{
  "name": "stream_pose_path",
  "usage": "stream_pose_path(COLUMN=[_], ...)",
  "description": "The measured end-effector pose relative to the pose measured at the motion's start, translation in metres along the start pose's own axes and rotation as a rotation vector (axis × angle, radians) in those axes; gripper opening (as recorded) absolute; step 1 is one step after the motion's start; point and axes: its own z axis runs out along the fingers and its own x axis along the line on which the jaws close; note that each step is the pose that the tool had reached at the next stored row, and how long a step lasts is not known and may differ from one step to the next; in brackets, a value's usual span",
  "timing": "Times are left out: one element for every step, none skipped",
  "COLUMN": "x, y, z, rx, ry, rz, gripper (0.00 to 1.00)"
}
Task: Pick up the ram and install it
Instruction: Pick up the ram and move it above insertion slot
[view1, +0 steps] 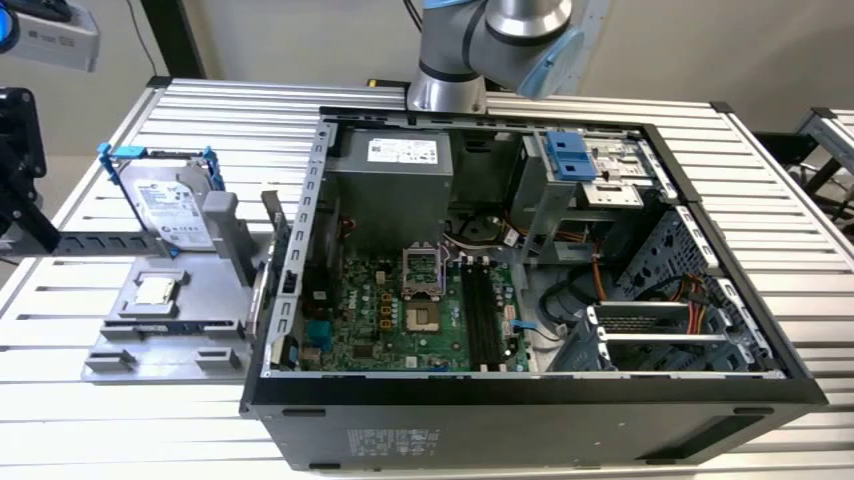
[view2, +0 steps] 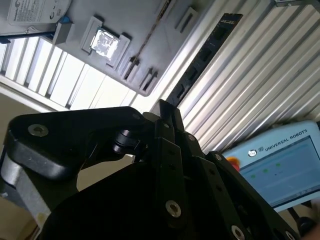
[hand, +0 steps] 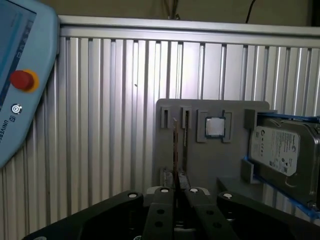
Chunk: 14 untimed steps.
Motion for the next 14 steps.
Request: stream_pose_path(x=[0.0000, -0.0001, -0.0001, -0.0002, -0.0002, -0.0002, -0.0002, -0.0002, -0.0002, -0.0002, -0.0003, -0.0003, -0.0003, -0.0003], y=[0.0000, 0.0000, 0.0000, 0.0001, 0.0001, 0.0001, 0.0001, 0.0001, 0.0001, 0.0001, 0.0001, 0.0001, 0.0000, -0.0001], z=[-0.0016, -0.0034, -0.0052, -0.0066, -0.0079, -0.0086, -0.0087, -0.0089, -0.0093, -0.0095, -0.0097, -0.0099, -0.0100, -0.0100], rx=[0.0000, 0.0000, 0.0000, 0.0000, 0.0001, 0.0001, 0.0002, 0.0002, 0.0001, 0.0000, 0.0001, 0.0001, 0.0001, 0.0001], ry=[-0.0001, 0.0000, 0.0000, 0.0000, -0.0001, -0.0001, -0.0003, -0.0002, -0.0001, -0.0001, -0.0001, -0.0002, -0.0001, -0.0001], rz=[0.000, 0.000, 0.000, 0.000, 0.000, 0.000, 0.000, 0.000, 0.000, 0.000, 0.000, 0.000, 0.000, 0.000], gripper=[0.00, 0.00, 0.00, 0.00, 0.00, 0.00, 0.00, 0.00, 0.00, 0.00, 0.00, 0.00, 0.00, 0.00])
